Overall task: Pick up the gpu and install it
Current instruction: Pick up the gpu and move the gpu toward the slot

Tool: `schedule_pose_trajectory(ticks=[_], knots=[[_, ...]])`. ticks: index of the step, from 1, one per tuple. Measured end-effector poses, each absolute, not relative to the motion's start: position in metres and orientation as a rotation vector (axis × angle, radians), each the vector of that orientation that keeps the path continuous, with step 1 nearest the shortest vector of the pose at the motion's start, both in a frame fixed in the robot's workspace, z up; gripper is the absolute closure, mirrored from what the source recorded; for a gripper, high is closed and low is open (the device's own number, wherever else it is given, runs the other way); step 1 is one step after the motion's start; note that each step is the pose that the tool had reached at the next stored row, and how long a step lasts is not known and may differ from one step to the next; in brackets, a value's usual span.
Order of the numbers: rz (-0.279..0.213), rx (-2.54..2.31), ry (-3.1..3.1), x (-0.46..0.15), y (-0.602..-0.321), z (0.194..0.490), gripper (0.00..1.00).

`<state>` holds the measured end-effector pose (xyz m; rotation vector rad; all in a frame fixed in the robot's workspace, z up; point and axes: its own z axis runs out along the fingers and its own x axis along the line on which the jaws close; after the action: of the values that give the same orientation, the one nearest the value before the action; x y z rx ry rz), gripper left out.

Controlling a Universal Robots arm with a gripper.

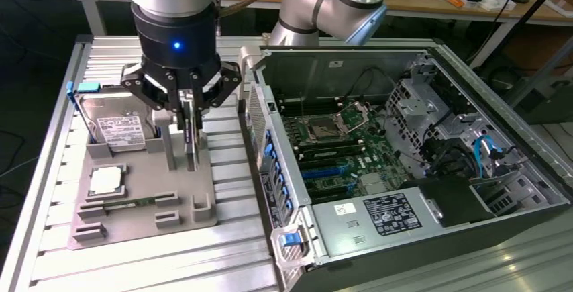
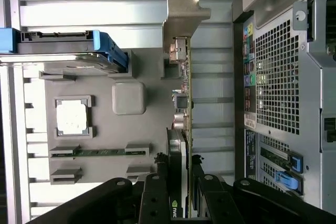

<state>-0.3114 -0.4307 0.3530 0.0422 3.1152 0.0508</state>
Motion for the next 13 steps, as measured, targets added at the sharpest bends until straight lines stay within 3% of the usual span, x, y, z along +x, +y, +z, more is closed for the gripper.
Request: schedule_pose_trajectory(ticks=[13], knots=[[0.051, 0.042, 3.115, -0.311, -0.431, 0.383, 0.73]])
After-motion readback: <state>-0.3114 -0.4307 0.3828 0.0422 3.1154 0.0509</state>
